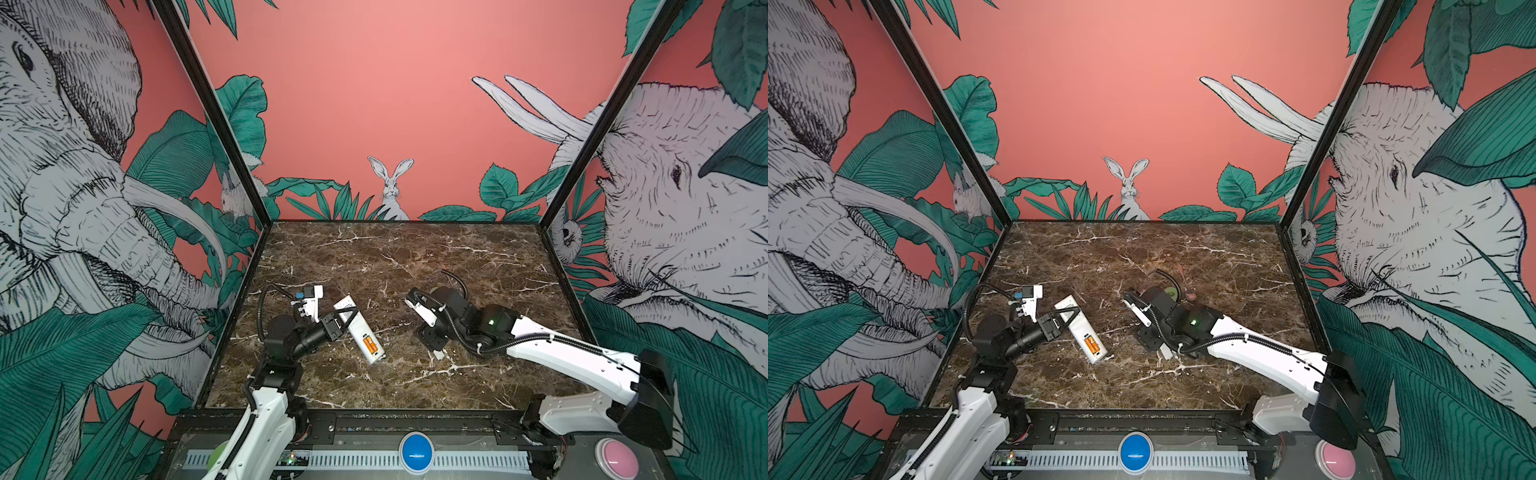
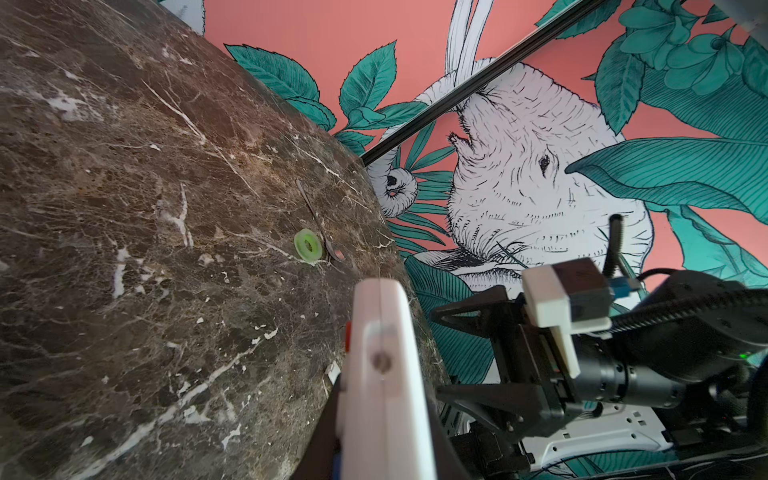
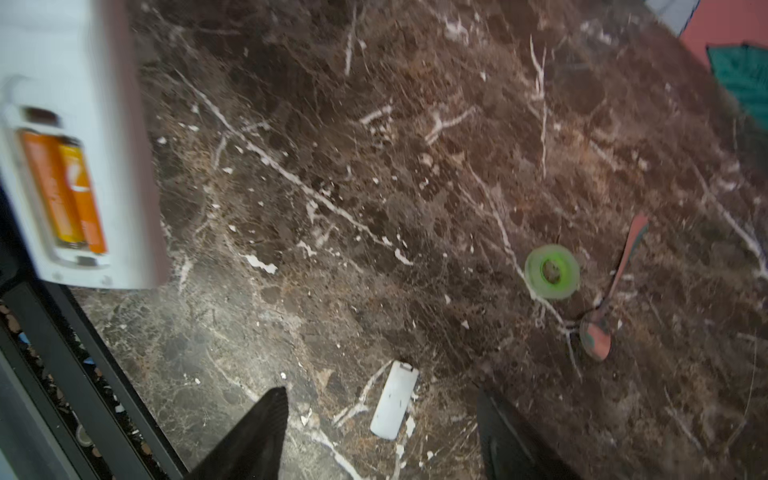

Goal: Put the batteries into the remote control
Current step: 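Move the right gripper to the white battery cover and grasp it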

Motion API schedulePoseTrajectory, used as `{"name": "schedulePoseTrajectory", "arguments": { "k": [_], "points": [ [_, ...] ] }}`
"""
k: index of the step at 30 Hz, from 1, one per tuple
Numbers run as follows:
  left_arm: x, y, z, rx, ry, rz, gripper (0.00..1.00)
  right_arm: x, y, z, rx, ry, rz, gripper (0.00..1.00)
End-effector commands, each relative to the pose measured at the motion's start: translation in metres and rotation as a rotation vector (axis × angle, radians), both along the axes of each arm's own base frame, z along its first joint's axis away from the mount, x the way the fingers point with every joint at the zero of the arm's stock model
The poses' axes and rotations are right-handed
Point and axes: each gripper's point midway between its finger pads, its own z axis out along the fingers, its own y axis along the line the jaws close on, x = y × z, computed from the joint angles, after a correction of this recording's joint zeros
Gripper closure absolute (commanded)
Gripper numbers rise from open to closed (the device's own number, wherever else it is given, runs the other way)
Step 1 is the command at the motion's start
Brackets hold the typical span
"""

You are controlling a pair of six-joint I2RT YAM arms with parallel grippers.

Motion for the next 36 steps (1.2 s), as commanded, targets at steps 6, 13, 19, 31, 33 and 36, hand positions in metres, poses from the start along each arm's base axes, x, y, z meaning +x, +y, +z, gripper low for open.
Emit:
{"name": "schedulePoseTrajectory", "arguments": {
  "k": [6,13,19,31,33,36],
  "points": [
    [-0.001,0.0,-0.003,0.019,-0.025,-0.001,1.0,0.001,-0.031,-0.068,-0.17,0.188,-0.153,0.25],
    [-0.001,0.0,-0.005,0.026,-0.028,-0.004,1.0,0.006,-0.037,-0.097,-0.177,0.256,-0.199,0.18],
    [-0.002,-0.001,-0.006,0.027,-0.033,-0.011,1.0,0.008,-0.036,-0.121,-0.196,0.3,-0.212,0.18],
    [-0.004,-0.002,-0.008,0.034,-0.04,-0.029,1.0,0.007,-0.039,-0.147,-0.223,0.373,-0.22,0.27],
    [-0.004,-0.002,-0.009,0.035,-0.039,-0.028,1.0,0.007,-0.04,-0.15,-0.225,0.379,-0.222,0.29],
    [-0.004,-0.002,-0.01,0.036,-0.038,-0.029,1.0,0.007,-0.04,-0.152,-0.227,0.385,-0.222,0.31]
  ]
}}
